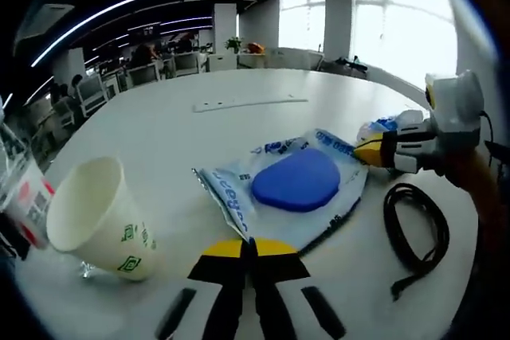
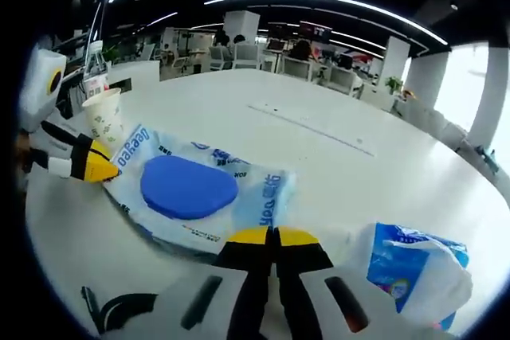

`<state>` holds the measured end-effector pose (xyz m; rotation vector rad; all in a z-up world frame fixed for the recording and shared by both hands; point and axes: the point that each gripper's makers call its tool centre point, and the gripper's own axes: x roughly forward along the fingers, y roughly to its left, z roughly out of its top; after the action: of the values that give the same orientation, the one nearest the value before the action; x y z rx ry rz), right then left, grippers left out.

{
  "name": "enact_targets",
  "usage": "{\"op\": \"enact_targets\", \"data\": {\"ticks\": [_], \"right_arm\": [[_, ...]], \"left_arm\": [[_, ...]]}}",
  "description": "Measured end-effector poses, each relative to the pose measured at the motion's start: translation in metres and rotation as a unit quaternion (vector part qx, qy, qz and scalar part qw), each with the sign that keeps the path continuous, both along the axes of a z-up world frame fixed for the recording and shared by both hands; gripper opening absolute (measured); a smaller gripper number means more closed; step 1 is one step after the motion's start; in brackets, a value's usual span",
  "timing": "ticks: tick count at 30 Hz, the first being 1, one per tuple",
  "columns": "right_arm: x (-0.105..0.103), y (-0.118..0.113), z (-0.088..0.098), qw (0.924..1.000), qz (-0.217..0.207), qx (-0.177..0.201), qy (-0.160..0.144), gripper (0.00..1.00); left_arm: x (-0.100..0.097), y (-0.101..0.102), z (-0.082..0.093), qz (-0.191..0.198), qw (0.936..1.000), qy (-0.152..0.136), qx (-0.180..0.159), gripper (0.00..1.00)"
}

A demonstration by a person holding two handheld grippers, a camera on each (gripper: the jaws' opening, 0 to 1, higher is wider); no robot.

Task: Arrange the tabletop items into an orderly group along one side of the table until the central work area is clear of visible clutter.

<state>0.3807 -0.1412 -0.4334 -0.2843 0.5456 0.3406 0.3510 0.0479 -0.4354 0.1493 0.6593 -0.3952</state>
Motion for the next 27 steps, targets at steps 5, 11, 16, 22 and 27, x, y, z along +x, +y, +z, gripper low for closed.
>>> {"op": "enact_targets", "data": {"ticks": [5,11,16,22,27], "right_arm": [[-0.002,0.001,0.004,1.0000,-0.002,-0.003,-0.005,0.00],[-0.006,0.002,0.013,0.9999,-0.003,-0.002,-0.012,0.00],[-0.009,0.001,0.023,0.9998,-0.001,-0.006,-0.019,0.00],[-0.017,-0.002,0.032,0.9996,0.002,-0.008,-0.026,0.00],[-0.021,-0.004,0.033,0.9996,0.006,-0.013,-0.023,0.00]], "left_arm": [[0.000,0.000,0.004,0.000,1.0000,-0.005,-0.003,0.00],[-0.001,0.001,0.006,-0.001,1.0000,-0.005,-0.003,0.00],[0.000,0.000,0.013,-0.009,0.9998,-0.014,0.007,0.00],[0.002,-0.002,0.022,-0.014,0.9996,-0.019,0.014,0.00],[0.003,-0.005,0.022,-0.020,0.9992,-0.020,0.028,0.00]]}}
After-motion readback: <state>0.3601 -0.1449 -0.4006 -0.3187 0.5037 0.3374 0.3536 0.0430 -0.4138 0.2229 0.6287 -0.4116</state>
